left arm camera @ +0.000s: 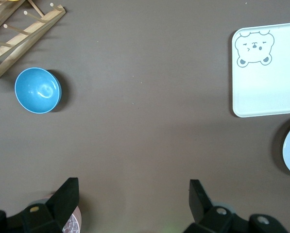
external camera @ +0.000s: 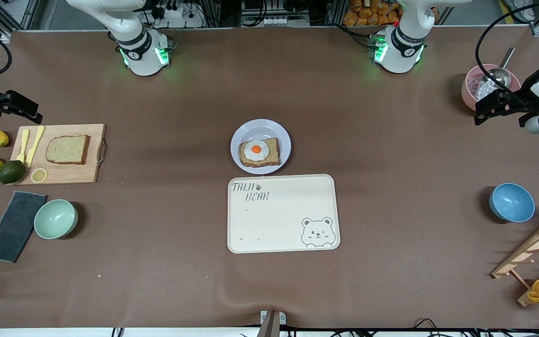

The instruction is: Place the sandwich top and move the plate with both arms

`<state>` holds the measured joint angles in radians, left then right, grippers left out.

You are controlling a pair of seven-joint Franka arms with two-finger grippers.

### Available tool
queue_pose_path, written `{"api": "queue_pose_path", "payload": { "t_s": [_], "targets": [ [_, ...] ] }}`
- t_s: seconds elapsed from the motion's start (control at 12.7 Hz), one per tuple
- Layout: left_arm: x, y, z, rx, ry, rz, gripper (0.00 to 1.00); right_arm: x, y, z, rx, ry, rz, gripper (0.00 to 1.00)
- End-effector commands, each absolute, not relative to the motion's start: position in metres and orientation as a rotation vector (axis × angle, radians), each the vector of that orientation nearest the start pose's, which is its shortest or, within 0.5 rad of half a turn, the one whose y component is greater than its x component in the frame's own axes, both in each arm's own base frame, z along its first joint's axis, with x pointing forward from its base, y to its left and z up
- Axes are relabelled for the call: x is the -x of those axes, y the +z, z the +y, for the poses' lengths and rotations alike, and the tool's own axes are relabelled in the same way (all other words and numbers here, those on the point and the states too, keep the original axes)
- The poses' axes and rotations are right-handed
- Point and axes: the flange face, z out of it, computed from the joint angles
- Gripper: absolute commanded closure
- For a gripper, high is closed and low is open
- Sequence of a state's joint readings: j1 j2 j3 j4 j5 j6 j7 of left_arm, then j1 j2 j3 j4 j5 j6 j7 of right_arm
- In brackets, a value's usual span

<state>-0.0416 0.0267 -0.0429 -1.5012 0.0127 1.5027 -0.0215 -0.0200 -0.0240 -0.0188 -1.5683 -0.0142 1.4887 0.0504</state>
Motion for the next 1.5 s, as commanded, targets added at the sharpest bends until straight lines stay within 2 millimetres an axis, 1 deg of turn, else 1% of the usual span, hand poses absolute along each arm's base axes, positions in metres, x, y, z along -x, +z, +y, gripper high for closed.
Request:
{"api": "queue_pose_path", "payload": {
  "t_s": [0.0, 0.39, 0.55, 0.71, 0.87, 0.95, 1.03, 1.11, 1.18, 1.26, 1.34, 1.42],
  "targets": [
    [-0.549, 0.644, -0.041, 3.135, 0.036, 0.098, 0.00, -0.530, 0.637, -0.028, 3.158, 0.073, 0.172, 0.00],
    [-0.550, 0.642, -0.038, 3.156, 0.042, 0.092, 0.00, -0.532, 0.632, -0.030, 3.157, 0.087, 0.176, 0.00],
    [-0.553, 0.637, -0.032, 3.192, 0.061, 0.069, 0.00, -0.534, 0.620, -0.043, 3.151, 0.129, 0.212, 0.00],
    [-0.553, 0.633, -0.033, 3.193, 0.076, 0.069, 0.00, -0.535, 0.599, -0.057, 3.143, 0.194, 0.242, 0.00],
    [-0.552, 0.634, -0.035, 3.187, 0.073, 0.076, 0.00, -0.534, 0.572, -0.071, 3.131, 0.271, 0.269, 0.00],
    [-0.553, 0.634, -0.034, 3.192, 0.071, 0.071, 0.00, -0.534, 0.557, -0.083, 3.124, 0.291, 0.301, 0.00],
    [-0.553, 0.632, -0.034, 3.192, 0.076, 0.071, 0.00, -0.534, 0.541, -0.089, 3.123, 0.291, 0.317, 0.00],
    [-0.554, 0.629, -0.036, 3.191, 0.084, 0.073, 0.00, -0.532, 0.526, -0.103, 3.118, 0.287, 0.355, 0.00],
    [-0.555, 0.626, -0.037, 3.191, 0.089, 0.073, 0.00, -0.527, 0.514, -0.123, 3.109, 0.291, 0.373, 0.00],
    [-0.555, 0.625, -0.037, 3.191, 0.089, 0.070, 0.00, -0.523, 0.500, -0.138, 3.108, 0.286, 0.314, 0.00],
    [-0.555, 0.625, -0.038, 3.193, 0.086, 0.073, 0.00, -0.517, 0.486, -0.160, 3.103, 0.270, 0.309, 0.00],
    [-0.555, 0.622, -0.039, 3.194, 0.096, 0.075, 0.00, -0.508, 0.466, -0.175, 3.097, 0.273, 0.300, 0.00]
  ]
}}
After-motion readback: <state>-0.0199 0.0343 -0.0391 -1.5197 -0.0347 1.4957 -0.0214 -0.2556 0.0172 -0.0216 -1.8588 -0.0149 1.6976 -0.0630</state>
